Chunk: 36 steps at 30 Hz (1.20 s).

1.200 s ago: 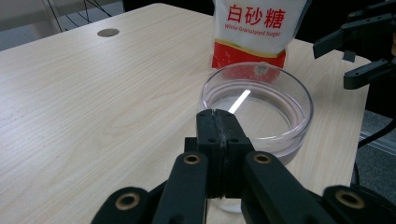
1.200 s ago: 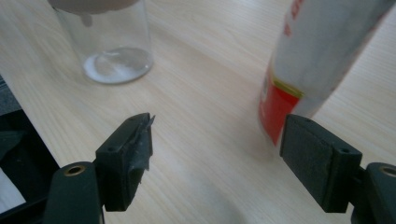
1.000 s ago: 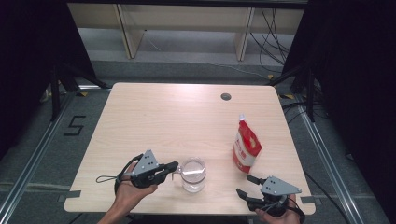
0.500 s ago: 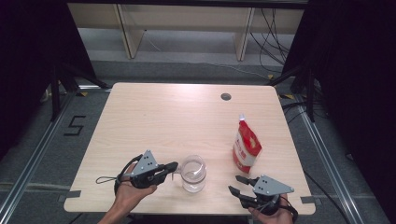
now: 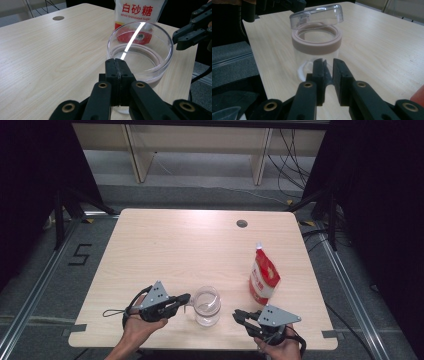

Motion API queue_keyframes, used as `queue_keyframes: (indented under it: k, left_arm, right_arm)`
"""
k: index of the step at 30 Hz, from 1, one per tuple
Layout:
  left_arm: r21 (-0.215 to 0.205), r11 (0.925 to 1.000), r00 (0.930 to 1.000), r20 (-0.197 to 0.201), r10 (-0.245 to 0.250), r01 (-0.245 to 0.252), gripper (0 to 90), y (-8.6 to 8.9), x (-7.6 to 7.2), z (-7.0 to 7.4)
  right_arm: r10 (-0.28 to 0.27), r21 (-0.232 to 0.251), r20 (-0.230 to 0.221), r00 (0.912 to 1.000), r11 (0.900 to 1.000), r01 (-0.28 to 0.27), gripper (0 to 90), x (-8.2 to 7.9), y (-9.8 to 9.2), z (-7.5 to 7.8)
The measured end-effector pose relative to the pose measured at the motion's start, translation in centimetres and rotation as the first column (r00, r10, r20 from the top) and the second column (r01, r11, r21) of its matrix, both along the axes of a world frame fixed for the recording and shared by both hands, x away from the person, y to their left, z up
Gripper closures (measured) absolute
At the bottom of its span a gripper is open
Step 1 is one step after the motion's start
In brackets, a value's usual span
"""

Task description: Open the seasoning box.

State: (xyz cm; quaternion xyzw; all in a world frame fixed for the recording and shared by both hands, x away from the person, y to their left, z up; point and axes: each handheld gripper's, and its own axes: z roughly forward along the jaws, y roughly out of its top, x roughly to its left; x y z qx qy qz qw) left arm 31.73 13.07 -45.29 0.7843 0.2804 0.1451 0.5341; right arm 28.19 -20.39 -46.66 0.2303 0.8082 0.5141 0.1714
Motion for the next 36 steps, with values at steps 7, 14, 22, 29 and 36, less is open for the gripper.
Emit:
queue_keyframes:
  k: [7,14,22,29,36]
  left_arm:
    - [-0.006,1.0,1.0,-0.001,-0.001,0.001,88.9,0.0,0.0,0.0]
    - [-0.009,1.0,1.0,-0.003,-0.001,0.001,88.9,0.0,0.0,-0.1]
    - [0.0,0.9998,0.9998,0.012,-0.018,0.018,88.9,0.2,0.2,-0.1]
    - [0.008,0.9998,0.9998,0.012,-0.016,0.016,88.9,0.2,0.2,0.0]
    - [-0.006,0.9999,0.9999,0.004,-0.015,0.015,86.9,0.3,0.3,-0.1]
  right_arm:
    - [0.008,-0.019,-0.01,0.9999,1.0,-0.008,87.8,0.6,1.0,0.0]
    - [0.027,-0.01,0.009,0.9996,1.0,-0.026,90.0,1.1,1.9,0.2]
    - [0.039,-0.017,0.029,0.9988,0.999,-0.039,90.0,1.5,3.1,0.5]
    - [0.061,-0.023,0.03,0.9977,0.998,-0.061,90.0,1.6,3.9,0.8]
    - [0.072,-0.008,0.035,0.9968,0.997,-0.071,90.0,1.6,4.3,1.1]
